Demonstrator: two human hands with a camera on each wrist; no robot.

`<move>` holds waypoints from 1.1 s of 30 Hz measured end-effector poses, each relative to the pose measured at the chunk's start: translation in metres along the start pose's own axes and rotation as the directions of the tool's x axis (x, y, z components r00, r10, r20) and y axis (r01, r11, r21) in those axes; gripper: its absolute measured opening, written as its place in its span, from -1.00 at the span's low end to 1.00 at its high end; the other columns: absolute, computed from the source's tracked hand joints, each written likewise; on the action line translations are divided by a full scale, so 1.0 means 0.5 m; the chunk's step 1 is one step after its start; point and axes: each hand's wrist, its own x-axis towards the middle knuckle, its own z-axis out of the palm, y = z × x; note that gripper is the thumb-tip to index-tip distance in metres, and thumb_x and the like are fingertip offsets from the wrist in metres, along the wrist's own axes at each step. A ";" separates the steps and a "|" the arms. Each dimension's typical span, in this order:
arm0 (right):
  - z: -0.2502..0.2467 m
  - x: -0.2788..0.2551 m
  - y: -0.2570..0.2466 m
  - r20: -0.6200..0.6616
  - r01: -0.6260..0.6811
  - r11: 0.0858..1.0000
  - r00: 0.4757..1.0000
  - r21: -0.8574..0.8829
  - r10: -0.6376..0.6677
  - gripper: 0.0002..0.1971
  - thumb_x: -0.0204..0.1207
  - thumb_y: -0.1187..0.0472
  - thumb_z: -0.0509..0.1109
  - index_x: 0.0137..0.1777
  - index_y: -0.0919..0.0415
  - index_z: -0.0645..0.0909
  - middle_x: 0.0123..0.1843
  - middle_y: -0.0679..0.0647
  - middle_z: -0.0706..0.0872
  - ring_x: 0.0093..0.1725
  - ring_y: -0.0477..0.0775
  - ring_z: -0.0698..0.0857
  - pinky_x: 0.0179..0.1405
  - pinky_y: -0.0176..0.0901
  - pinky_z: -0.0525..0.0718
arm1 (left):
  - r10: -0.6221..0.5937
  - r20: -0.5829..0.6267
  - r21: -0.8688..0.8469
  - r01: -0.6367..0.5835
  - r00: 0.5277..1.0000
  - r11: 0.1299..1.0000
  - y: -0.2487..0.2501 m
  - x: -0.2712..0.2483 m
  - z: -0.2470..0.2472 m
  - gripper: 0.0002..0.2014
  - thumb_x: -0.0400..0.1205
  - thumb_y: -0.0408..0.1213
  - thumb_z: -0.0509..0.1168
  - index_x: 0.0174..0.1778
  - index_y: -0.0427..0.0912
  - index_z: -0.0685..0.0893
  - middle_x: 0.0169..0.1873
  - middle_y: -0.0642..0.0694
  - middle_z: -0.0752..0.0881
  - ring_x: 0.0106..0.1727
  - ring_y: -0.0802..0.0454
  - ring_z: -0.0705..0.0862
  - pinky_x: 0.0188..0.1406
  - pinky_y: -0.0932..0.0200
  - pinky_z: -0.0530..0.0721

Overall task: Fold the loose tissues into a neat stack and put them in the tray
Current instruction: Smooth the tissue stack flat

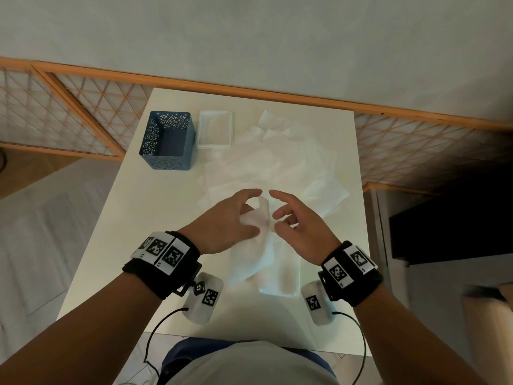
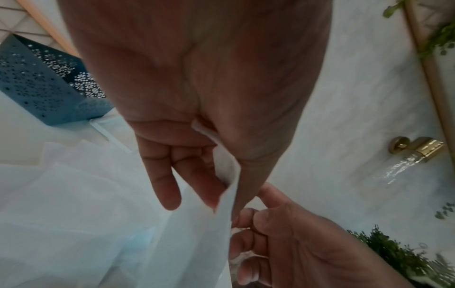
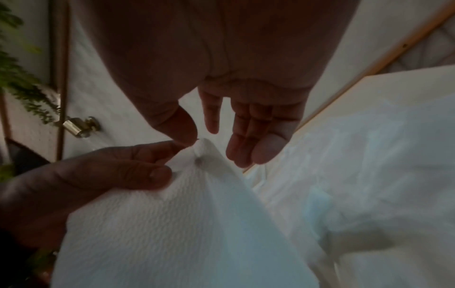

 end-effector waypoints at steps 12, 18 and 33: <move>-0.043 0.023 -0.067 0.100 0.163 0.951 0.985 -0.262 -0.141 -0.86 0.62 0.03 0.52 0.12 -0.21 0.72 0.08 -0.06 0.58 -0.12 -0.13 0.57 -0.01 -0.33 0.54 | 0.109 0.031 0.193 -0.113 0.994 0.975 0.045 -0.023 -0.039 -0.07 0.66 -0.20 0.51 0.85 0.18 0.09 0.17 0.18 0.75 0.22 0.17 0.73 0.28 0.20 0.64; -0.058 0.028 -0.072 -0.050 0.198 0.859 0.967 -0.473 -0.250 -0.92 0.61 -0.06 0.53 0.02 -0.13 0.75 0.61 -0.03 0.42 0.62 0.07 0.29 0.34 -0.61 0.21 | 0.152 -0.192 0.184 -0.116 0.970 0.976 0.045 -0.036 -0.063 -0.57 0.64 -0.14 0.54 0.40 0.22 0.64 -0.04 0.22 0.75 -0.12 0.30 0.69 -0.18 0.29 0.66; -0.063 -0.008 -0.160 -0.118 0.216 0.976 0.970 0.027 -0.211 -0.83 0.70 0.12 0.49 -0.12 0.13 0.66 -0.29 0.18 0.73 -0.29 -0.02 0.64 -0.16 -0.14 0.56 | 0.233 -0.552 -0.213 -0.405 0.801 0.889 0.064 -0.095 -0.100 -0.45 0.49 0.01 0.66 0.37 0.04 0.68 0.17 0.04 0.81 0.17 0.12 0.77 0.24 0.25 0.69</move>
